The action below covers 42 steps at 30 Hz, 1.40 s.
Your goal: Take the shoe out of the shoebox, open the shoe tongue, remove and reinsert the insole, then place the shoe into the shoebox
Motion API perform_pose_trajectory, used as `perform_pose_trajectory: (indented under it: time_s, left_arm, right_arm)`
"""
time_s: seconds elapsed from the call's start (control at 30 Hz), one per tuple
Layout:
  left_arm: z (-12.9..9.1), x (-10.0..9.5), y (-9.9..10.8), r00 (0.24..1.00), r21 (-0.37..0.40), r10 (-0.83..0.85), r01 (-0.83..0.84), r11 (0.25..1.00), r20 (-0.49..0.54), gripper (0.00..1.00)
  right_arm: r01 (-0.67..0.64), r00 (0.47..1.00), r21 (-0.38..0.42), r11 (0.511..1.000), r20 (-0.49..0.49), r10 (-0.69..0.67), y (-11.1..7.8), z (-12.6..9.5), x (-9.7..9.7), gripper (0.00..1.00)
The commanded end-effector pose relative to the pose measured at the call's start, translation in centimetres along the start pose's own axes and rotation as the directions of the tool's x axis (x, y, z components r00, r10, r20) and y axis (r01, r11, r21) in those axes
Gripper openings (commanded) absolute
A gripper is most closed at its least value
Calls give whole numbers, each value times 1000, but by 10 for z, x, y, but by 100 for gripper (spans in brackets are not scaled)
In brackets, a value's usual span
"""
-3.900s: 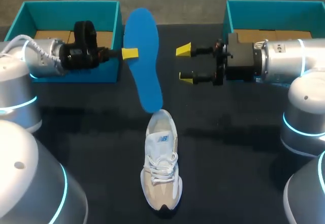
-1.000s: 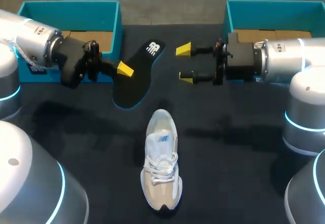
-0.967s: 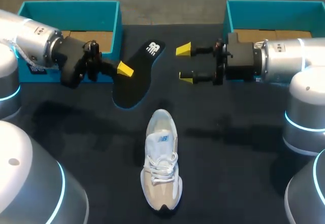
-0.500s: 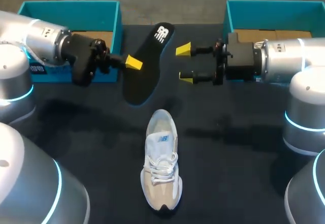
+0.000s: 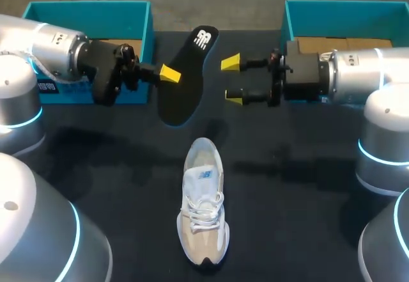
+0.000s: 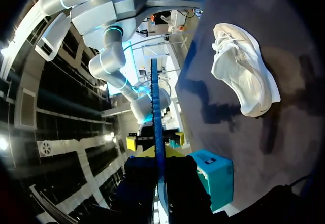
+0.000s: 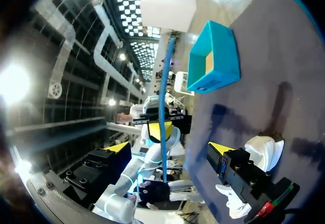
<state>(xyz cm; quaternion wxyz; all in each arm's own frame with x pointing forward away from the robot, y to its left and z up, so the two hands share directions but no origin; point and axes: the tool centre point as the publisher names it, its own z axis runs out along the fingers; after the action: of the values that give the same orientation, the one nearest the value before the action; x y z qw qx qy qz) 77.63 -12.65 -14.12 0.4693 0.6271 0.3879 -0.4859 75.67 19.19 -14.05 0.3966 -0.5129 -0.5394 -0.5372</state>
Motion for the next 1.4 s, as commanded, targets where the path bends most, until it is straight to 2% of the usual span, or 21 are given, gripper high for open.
perform_pose_trajectory:
  time_s: [0.03, 0.23, 0.27, 0.3, 0.53, 0.7, 0.9, 1.03, 1.23, 1.4]
  left_arm:
    - [1, 0, -1, 1000, -4, 2, -2, 1000, 0, 0]
    - [1, 0, -1, 1000, -4, 2, -2, 1000, 0, 0]
    - [1, 0, -1, 1000, -4, 2, -2, 1000, 0, 0]
    - [1, 0, -1, 1000, -4, 2, -2, 1000, 0, 0]
    - [1, 0, -1, 1000, -4, 2, -2, 1000, 0, 0]
    - [1, 0, -1, 1000, -4, 2, -2, 1000, 0, 0]
    - [1, 0, -1, 1000, -4, 2, -2, 1000, 0, 0]
    - [1, 0, -1, 1000, -4, 2, -2, 1000, 0, 0]
    - [1, 0, -1, 1000, -4, 2, -2, 1000, 0, 0]
    - [1, 0, -1, 1000, -4, 2, -2, 1000, 0, 0]
  right_arm:
    - [43, 999, -10, 999, 32, -42, -4, 17, 13, 100]
    - [59, 996, 0, 998, 65, -59, -5, 27, 17, 100]
    - [57, 996, 1, 998, 67, -57, -5, 28, 17, 93]
    - [57, 996, 3, 998, 69, -57, -5, 31, 16, 77]
    - [54, 997, 18, 998, 55, -55, -8, 45, 9, 77]
    - [61, 997, 22, 998, 51, -62, -12, 54, 12, 71]
    - [73, 995, 40, 997, 61, -76, -16, 67, 17, 49]
    - [68, 995, 49, 997, 65, -71, -17, 72, 15, 43]
    - [56, 997, 56, 997, 57, -60, -18, 77, 12, 40]
    - [54, 997, 52, 997, 53, -57, -18, 78, 11, 31]
